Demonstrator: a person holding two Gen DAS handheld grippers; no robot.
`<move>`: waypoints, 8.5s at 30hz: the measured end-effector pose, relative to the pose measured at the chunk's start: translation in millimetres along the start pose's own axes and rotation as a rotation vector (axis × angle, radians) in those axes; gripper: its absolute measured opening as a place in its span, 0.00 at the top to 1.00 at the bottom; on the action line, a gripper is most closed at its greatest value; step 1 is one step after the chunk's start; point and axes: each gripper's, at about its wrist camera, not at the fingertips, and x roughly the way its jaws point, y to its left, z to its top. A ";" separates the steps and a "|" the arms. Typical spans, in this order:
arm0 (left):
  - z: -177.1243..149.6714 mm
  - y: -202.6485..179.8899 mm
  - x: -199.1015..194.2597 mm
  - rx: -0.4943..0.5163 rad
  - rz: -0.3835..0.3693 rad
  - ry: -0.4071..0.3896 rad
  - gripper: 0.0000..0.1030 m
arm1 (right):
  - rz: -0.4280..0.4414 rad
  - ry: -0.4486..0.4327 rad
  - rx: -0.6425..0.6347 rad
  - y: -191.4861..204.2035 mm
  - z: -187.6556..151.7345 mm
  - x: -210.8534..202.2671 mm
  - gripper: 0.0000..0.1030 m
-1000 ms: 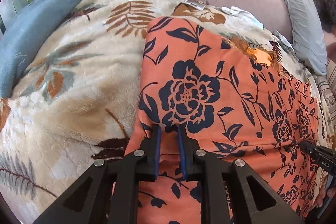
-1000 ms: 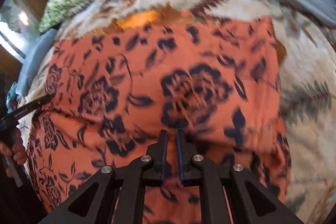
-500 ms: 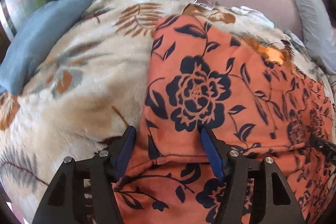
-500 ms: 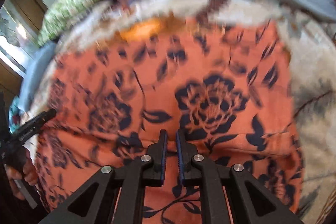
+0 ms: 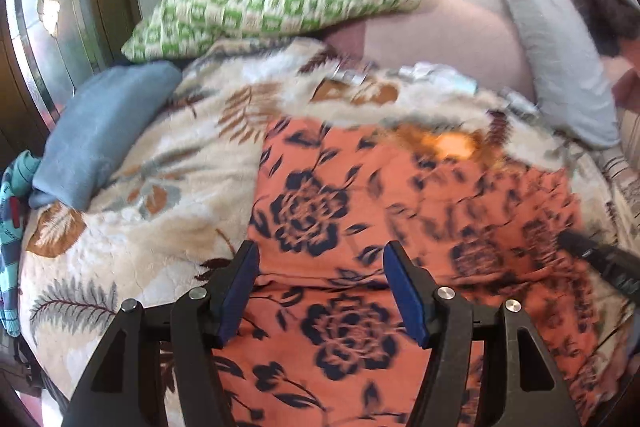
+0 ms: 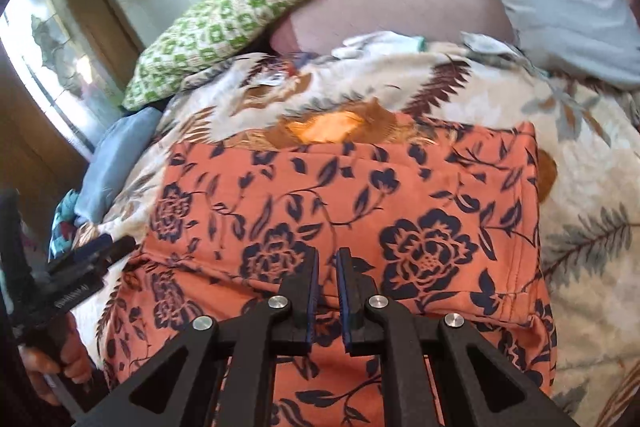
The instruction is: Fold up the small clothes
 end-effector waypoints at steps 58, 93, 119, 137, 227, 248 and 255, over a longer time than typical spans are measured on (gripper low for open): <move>-11.8 -21.4 -159.1 0.030 -0.060 -0.182 0.37 | 0.203 -0.306 0.023 42.8 -66.1 -113.2 0.89; -13.2 -23.9 -141.6 0.011 -0.092 -0.148 0.37 | 0.169 -0.371 0.032 31.1 -61.9 -117.8 0.89; -11.6 -20.5 -139.5 0.022 -0.080 -0.158 0.37 | 0.150 -0.364 0.062 23.5 -57.7 -111.6 0.89; -12.4 -19.8 -137.7 0.014 -0.085 -0.154 0.37 | 0.151 -0.352 0.056 24.9 -57.7 -108.5 0.89; -201.8 109.2 -62.7 -0.195 -0.047 0.335 0.32 | -0.063 0.189 0.480 -101.8 -264.0 -121.9 0.62; -220.2 116.3 -48.4 -0.145 -0.185 0.281 0.81 | -0.067 0.235 0.465 -92.5 -251.1 -112.6 0.83; -200.9 114.7 -73.0 -0.122 -0.300 0.255 0.92 | 0.051 0.190 0.465 -82.1 -229.2 -136.4 0.91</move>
